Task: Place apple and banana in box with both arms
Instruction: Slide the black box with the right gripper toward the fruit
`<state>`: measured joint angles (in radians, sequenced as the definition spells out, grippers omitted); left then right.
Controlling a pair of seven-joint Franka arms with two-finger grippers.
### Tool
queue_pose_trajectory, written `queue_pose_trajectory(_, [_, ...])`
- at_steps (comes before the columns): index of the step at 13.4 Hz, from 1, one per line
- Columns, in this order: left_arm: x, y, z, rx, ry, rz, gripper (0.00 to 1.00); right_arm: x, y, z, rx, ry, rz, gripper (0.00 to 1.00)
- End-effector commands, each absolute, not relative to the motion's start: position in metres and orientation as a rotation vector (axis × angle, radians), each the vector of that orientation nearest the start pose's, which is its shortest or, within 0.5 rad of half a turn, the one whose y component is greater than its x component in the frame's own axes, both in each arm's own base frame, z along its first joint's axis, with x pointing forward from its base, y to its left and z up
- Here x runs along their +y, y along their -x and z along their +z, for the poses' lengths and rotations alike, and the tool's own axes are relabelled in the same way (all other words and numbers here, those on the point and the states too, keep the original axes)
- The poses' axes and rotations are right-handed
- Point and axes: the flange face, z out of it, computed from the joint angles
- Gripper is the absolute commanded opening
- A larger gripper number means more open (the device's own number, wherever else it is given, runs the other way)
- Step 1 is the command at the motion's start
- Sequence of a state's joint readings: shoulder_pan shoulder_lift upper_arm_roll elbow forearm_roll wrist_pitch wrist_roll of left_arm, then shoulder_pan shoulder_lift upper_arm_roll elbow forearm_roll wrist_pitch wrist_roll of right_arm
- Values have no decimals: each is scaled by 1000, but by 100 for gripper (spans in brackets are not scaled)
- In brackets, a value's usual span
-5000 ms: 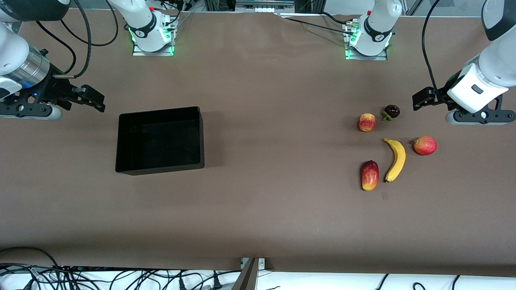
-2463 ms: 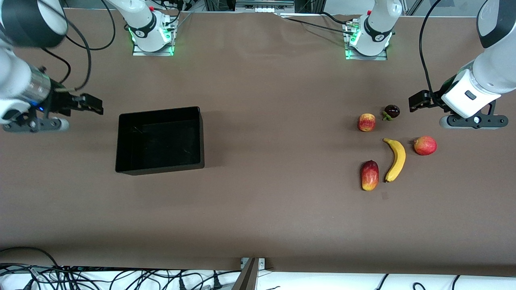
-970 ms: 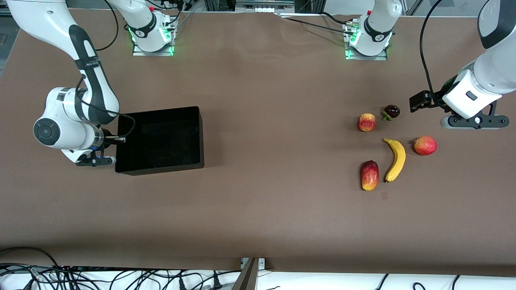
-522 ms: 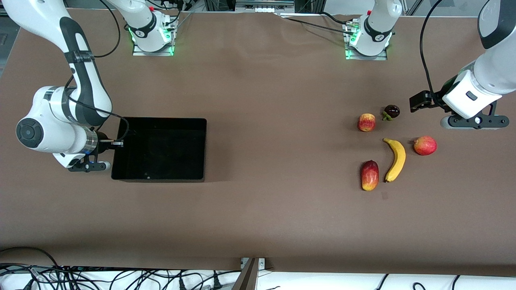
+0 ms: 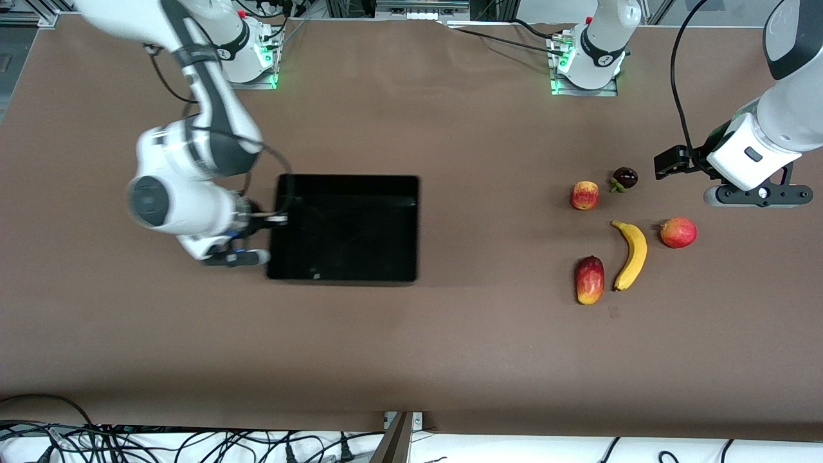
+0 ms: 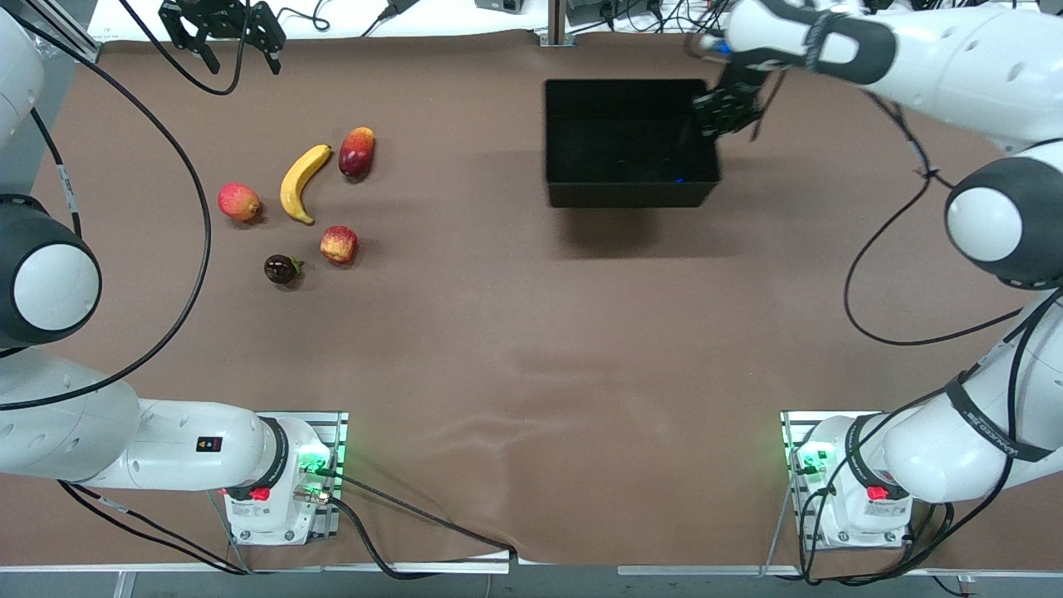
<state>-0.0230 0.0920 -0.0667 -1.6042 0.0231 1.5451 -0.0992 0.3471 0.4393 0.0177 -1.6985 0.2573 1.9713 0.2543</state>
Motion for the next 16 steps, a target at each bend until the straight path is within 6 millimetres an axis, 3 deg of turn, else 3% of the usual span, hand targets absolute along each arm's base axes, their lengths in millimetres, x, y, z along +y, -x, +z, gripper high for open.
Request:
queue_pose_trajectory(1, [-44, -574, 553, 4, 3103, 257, 100, 328, -580, 320, 62, 2936, 304, 0])
queue_pose_trajectory(5, [-44, -577, 544, 7, 3099, 283, 100, 426, -562, 297, 108, 2943, 285, 0])
queue_pose_trajectory(8, [-47, -581, 529, 12, 3092, 337, 100, 475, -549, 281, 93, 2942, 267, 0])
queue_pose_trajectory(12, [-46, -581, 505, 12, 3072, 454, 100, 509, -532, 260, 38, 2923, 179, 0])
queue_pose_trajectory(16, [-44, -571, 431, 14, 3049, 563, 100, 520, -525, 239, 11, 2924, 136, 0])
